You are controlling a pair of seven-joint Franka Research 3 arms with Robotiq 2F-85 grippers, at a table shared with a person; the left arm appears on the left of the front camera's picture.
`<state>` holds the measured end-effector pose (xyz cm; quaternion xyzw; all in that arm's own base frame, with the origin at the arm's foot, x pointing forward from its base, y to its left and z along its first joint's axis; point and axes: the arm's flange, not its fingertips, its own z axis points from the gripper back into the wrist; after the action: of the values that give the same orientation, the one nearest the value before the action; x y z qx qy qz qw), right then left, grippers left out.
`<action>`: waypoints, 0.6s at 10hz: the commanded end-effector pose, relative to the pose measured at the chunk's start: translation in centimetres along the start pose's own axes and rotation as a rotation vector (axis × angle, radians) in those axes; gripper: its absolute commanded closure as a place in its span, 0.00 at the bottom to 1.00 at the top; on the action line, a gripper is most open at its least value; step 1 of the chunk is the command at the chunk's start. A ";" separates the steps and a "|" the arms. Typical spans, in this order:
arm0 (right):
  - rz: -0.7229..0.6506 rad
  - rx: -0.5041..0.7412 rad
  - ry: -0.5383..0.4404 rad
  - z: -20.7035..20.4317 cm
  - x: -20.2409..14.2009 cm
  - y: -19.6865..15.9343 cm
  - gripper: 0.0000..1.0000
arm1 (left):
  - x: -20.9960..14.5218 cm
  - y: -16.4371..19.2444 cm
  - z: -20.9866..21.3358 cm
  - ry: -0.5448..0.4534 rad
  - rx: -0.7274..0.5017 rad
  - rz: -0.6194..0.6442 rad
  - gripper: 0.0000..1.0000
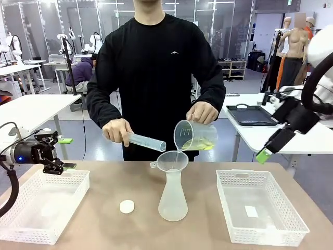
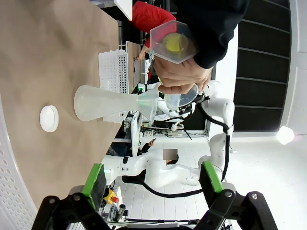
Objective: Prepare the solutions needed for the experiment.
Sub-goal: Once the solution is in the Big flask , pick up the Plastic Funnel and place it back into the right Organizing basket.
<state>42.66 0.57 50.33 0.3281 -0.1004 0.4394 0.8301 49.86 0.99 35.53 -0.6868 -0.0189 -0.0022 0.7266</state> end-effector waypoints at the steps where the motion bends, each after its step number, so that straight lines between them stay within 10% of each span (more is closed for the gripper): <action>1: -0.274 0.185 -0.191 -0.2 -1.0 -1.6 0.16 | 0.0 -0.2 0.0 0.011 -0.006 0.007 0.00; 6: -0.604 0.396 -0.483 -3.5 -6.9 -5.0 0.16 | 0.0 -0.2 0.0 0.011 -0.006 0.007 0.00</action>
<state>42.14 -4.55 42.18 0.5849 -0.0892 0.1323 0.7953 49.86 0.98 35.53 -0.6868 -0.0188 -0.0023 0.7266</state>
